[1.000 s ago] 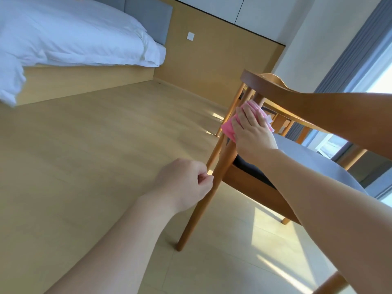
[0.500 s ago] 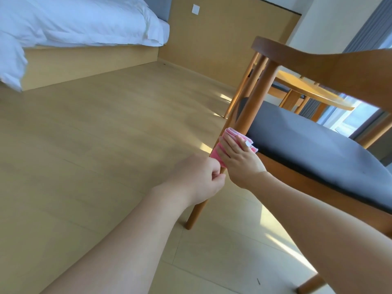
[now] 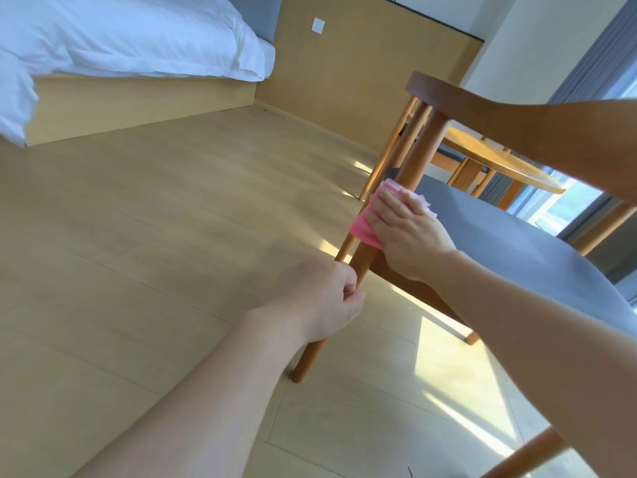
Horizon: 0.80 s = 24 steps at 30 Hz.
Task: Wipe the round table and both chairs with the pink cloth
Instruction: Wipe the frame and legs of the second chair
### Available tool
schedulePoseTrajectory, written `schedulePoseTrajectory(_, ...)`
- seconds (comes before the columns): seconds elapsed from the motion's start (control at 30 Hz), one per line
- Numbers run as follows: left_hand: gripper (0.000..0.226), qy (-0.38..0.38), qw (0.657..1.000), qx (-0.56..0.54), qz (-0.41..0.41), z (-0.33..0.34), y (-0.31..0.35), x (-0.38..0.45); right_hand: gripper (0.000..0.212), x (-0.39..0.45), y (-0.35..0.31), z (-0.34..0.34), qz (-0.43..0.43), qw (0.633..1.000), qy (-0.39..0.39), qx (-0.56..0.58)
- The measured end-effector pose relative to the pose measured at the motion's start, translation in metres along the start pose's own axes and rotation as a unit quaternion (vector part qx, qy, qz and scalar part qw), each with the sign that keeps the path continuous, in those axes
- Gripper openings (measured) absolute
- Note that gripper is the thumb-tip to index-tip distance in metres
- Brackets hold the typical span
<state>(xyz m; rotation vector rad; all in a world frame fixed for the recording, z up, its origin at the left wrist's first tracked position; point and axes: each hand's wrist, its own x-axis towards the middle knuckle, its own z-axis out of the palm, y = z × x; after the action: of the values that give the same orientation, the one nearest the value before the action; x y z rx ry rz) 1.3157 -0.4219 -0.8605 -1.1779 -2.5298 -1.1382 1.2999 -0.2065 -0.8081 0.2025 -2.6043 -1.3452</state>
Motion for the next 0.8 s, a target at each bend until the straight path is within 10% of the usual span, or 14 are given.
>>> schedulePoseTrajectory(0.8,0.042,-0.018,0.999,0.027,0.005,0.027,0.016,0.003,0.062,-0.074,-0.045,0.063,-0.031,0.998,-0.034,0.031)
